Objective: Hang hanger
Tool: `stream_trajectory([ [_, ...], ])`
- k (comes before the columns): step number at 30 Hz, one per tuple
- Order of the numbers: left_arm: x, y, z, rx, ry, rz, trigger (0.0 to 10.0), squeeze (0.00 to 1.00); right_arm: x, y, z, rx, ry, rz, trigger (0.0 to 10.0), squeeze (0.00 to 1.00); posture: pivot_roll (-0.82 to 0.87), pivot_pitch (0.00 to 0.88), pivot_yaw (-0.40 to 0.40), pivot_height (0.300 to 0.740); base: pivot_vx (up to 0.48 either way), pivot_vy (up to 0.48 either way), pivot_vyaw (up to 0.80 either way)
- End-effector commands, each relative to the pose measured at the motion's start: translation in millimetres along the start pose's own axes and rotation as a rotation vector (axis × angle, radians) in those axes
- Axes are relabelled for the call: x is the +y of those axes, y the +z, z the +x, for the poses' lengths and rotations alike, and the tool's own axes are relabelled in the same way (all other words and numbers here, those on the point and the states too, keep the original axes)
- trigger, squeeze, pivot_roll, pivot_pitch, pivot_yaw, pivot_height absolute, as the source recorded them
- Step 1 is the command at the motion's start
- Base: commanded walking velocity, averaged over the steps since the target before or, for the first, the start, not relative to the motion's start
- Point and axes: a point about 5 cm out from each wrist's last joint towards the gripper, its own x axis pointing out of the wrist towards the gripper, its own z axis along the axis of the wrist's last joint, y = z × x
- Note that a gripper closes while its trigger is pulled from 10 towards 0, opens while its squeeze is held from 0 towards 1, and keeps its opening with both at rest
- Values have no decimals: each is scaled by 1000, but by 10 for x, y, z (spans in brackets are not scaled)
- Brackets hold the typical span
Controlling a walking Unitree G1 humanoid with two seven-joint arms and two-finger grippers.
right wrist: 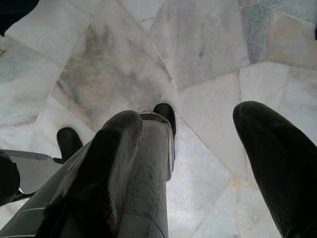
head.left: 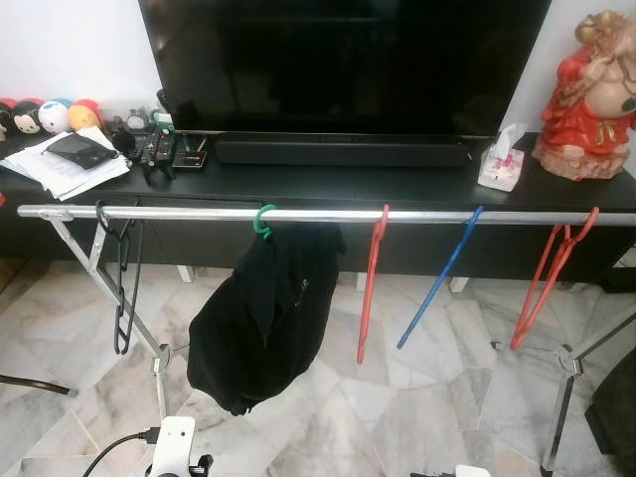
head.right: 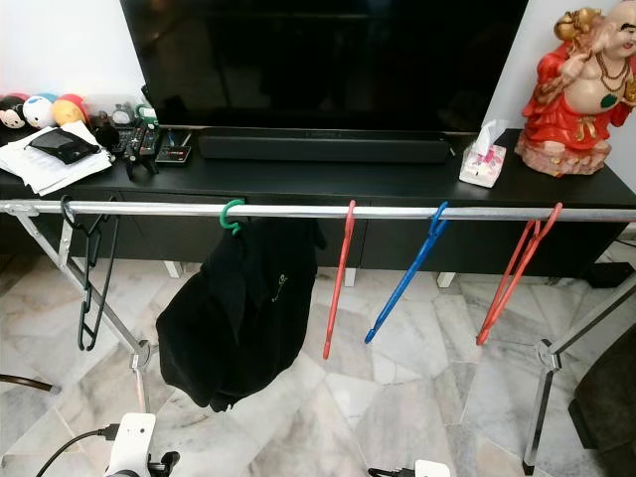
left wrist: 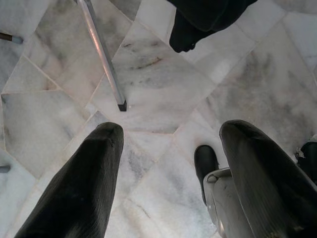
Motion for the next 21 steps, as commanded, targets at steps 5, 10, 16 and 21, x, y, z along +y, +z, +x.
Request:
stream_trajectory([
  [5, -23, -51, -8, 25, -10, 15, 10000, 0, -24, -102, -20, 42, -5, 4, 10000, 0, -41, 0, 19, 740, 0, 0, 0],
  [10, -27, -47, -7, 23, -10, 8, 10000, 0, -24, -98, -20, 36, -7, 17, 10000, 0, -41, 0, 16, 740, 0, 0, 0],
  [16, -33, -52, -8, 23, -7, -11, 10000, 0, -33, -63, -19, 3, -15, -3, 10000, 0, -40, 0, 10, 740, 0, 0, 0],
  [21, -35, -66, -12, 26, -4, -22, 10000, 0, -42, 3, -27, -86, -29, 55, 10000, 0, -37, 0, 9, 740, 0, 0, 0],
])
